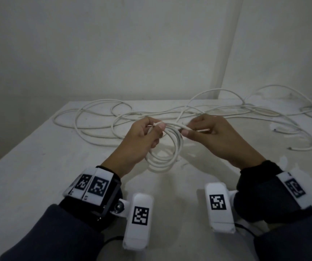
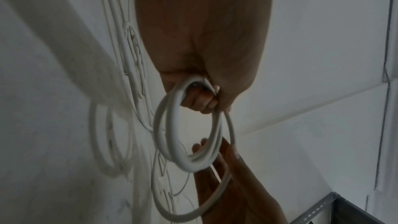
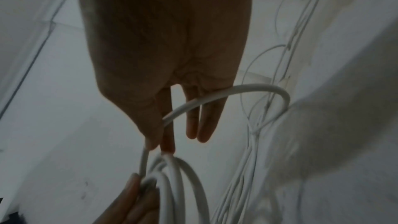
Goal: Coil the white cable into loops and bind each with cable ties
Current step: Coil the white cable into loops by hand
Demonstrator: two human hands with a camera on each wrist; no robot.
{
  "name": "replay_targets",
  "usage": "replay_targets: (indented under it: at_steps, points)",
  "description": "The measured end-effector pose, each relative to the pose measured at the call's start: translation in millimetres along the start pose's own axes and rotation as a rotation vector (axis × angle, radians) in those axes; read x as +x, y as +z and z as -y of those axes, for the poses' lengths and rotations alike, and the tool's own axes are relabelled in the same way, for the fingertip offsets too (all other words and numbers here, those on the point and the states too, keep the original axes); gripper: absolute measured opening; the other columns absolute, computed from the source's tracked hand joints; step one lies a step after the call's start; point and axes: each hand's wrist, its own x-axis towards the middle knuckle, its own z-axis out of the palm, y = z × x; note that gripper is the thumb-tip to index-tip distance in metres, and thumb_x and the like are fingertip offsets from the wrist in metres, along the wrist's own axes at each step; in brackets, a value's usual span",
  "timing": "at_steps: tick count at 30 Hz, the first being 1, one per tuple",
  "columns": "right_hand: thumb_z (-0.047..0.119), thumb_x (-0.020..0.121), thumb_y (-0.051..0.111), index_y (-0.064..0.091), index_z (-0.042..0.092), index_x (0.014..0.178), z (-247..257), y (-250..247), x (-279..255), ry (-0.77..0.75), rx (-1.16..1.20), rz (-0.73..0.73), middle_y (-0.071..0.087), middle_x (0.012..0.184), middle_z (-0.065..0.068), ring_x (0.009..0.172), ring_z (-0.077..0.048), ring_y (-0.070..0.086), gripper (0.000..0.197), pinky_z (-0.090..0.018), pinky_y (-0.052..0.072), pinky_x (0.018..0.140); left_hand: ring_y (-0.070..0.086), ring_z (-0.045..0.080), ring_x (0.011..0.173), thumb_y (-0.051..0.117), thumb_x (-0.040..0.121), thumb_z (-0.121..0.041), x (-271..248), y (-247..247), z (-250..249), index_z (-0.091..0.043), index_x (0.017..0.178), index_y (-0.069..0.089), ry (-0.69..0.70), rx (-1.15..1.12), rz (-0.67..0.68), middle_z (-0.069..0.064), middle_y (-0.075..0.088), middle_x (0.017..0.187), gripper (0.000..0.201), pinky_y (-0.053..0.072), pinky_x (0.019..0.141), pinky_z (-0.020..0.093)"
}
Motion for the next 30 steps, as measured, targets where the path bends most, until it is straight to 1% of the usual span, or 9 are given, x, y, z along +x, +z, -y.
replay_targets:
  at_steps: [2, 4, 9, 12, 15, 19, 24, 27, 30]
  points:
    - [0.012, 0.091, 0.061, 0.075, 0.008, 0.102, -1.2, 9.9, -0.4, 0.034, 0.351, 0.055, 0.074, 0.098, -0.004, 0.098, -0.015, 0.068, 0.018, -0.03, 0.051, 0.09, 0.039, 0.003, 0.047, 0.05, 0.097, -0.015, 0.2, 1.0, -1.9, -0.011, 0.088, 0.056, 0.017, -0.06, -0.052, -0.009, 0.052, 0.059, 0.012, 0.035, 0.05, 0.013]
    - [0.011, 0.096, 0.051, 0.07, 0.005, 0.111, 2.5, 21.9, -1.0, 0.118, 0.62, 0.121, 0.073, 0.105, -0.012, 0.102, -0.022, 0.068, 0.024, -0.034, 0.053, 0.092, 0.037, 0.003, 0.047, 0.049, 0.098, -0.017, 0.6, 1.2, -2.1, -0.008, 0.091, 0.056, 0.021, -0.124, -0.111, -0.007, 0.05, 0.061, 0.014, 0.034, 0.049, 0.014]
    - [0.015, 0.102, 0.037, 0.064, 0.005, 0.115, 15.9, 33.1, -4.9, 0.234, 0.898, 0.254, 0.071, 0.11, -0.016, 0.105, -0.028, 0.068, 0.032, -0.041, 0.054, 0.092, 0.044, 0.001, 0.045, 0.051, 0.098, -0.023, -0.8, 5.1, -1.0, -0.01, 0.088, 0.057, -0.003, -0.205, -0.265, -0.013, 0.05, 0.051, 0.018, 0.039, 0.047, 0.014]
    - [0.014, 0.102, 0.034, 0.062, 0.009, 0.12, 16.5, 34.2, -5.5, 0.295, 0.987, 0.304, 0.072, 0.1, -0.017, 0.091, -0.024, 0.07, 0.033, -0.039, 0.056, 0.089, 0.049, 0.001, 0.046, 0.053, 0.096, -0.028, -1.7, 11.0, 2.7, -0.01, 0.089, 0.06, 0.009, -0.162, -0.352, -0.013, 0.052, 0.05, 0.021, 0.041, 0.049, 0.016]
    - [0.008, 0.1, 0.034, 0.054, 0.016, 0.131, 19.0, 39.1, -3.8, 0.297, 1.121, 0.286, 0.06, 0.074, -0.011, 0.064, -0.017, 0.058, 0.037, -0.029, 0.054, 0.071, 0.047, 0.001, 0.049, 0.054, 0.095, -0.033, -2.0, 16.6, 6.0, -0.009, 0.095, 0.063, 0.016, -0.086, -0.45, -0.013, 0.051, 0.056, 0.027, 0.037, 0.051, 0.017]
    - [0.012, 0.09, 0.05, 0.054, 0.012, 0.128, 21.4, 46.9, -2.8, 0.242, 1.052, 0.269, 0.051, 0.065, -0.001, 0.057, -0.011, 0.045, 0.038, -0.023, 0.048, 0.06, 0.049, 0.002, 0.057, 0.053, 0.095, -0.038, -3.5, 21.1, 7.1, -0.006, 0.096, 0.064, -0.006, -0.047, -0.516, -0.01, 0.054, 0.067, 0.033, 0.04, 0.055, 0.019]
    - [0.008, 0.102, 0.038, 0.058, 0.01, 0.12, 14.9, 46.3, -0.2, 0.222, 0.829, 0.145, 0.041, 0.053, 0.006, 0.046, -0.006, 0.037, 0.027, -0.022, 0.044, 0.056, 0.035, 0.005, 0.039, 0.051, 0.097, -0.03, -4.5, 18.5, 4.2, -0.008, 0.091, 0.056, -0.157, -0.307, -0.275, -0.01, 0.039, 0.047, 0.023, 0.031, 0.041, 0.018]
    - [0.009, 0.103, 0.036, 0.061, 0.01, 0.112, 13.2, 42.1, 0.6, 0.227, 0.842, 0.096, 0.036, 0.052, 0.007, 0.043, -0.004, 0.032, 0.027, -0.02, 0.039, 0.05, 0.033, 0.007, 0.038, 0.045, 0.098, -0.017, -4.1, 18.1, -3.6, -0.009, 0.093, 0.053, -0.246, -0.491, -0.152, -0.005, 0.035, 0.047, 0.012, 0.031, 0.038, 0.018]
    - [0.009, 0.101, 0.038, 0.061, 0.01, 0.111, 13.3, 36.3, -0.4, 0.236, 0.906, 0.128, 0.035, 0.054, 0.005, 0.044, -0.006, 0.03, 0.025, -0.021, 0.037, 0.051, 0.034, 0.006, 0.038, 0.041, 0.097, -0.014, -4.0, 16.0, -7.5, -0.011, 0.088, 0.056, -0.274, -0.566, -0.061, -0.004, 0.035, 0.05, 0.017, 0.03, 0.038, 0.017]
